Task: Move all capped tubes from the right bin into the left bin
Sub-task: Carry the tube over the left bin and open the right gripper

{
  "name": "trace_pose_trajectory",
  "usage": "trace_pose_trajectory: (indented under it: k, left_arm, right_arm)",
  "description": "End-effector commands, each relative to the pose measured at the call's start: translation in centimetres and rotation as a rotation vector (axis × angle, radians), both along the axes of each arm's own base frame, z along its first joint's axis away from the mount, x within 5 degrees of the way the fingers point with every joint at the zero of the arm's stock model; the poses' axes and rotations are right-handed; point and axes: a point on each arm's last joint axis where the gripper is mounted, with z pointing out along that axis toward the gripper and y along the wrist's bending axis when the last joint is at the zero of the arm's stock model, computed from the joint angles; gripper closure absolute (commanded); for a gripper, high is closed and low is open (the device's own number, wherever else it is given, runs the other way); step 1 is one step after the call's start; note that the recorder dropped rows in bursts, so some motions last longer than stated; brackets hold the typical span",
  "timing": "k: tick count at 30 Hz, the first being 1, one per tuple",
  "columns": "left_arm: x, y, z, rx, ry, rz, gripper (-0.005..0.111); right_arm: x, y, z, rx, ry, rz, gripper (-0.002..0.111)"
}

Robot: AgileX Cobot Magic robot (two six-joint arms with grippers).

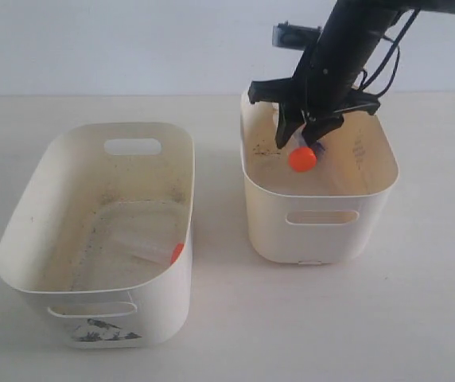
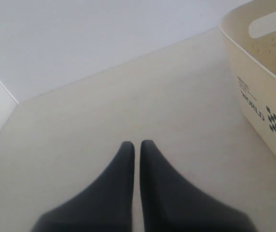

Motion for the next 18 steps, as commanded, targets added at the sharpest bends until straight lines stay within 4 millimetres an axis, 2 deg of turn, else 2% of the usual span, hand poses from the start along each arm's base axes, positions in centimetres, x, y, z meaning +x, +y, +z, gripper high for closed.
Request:
trace_pose_trajectory:
  k: [1,5,8,13,18]
  left_arm:
    - [0.0,-0.1,0.2,-0.013,-0.008,-0.005,0.102]
    - [0.0,-0.1,0.2,-0.013,-0.008,-0.005,0.102]
    - [0.0,-0.1,0.2,-0.013,-0.008,-0.005,0.102]
    - [0.0,-0.1,0.2,-0.013,-0.008,-0.005,0.102]
    - [0.0,-0.1,0.2,-0.013,-0.008,-0.005,0.102]
  right_arm:
    - [-1.4,-0.5,4.2,0.004,-0.083,0.025,0.108]
    - [-3.0,-0.7,7.2,0.021,-0.125,0.051,0.108]
    - [-4.3,-0.1,9.1,0.103,-0.134,0.126,0.108]
    - [-6.4,3.6,10.9,0.295,-0.158,0.311,0.108]
    - [-8.7,8.7,10.9,0.309,-0.195,0.478,0.108]
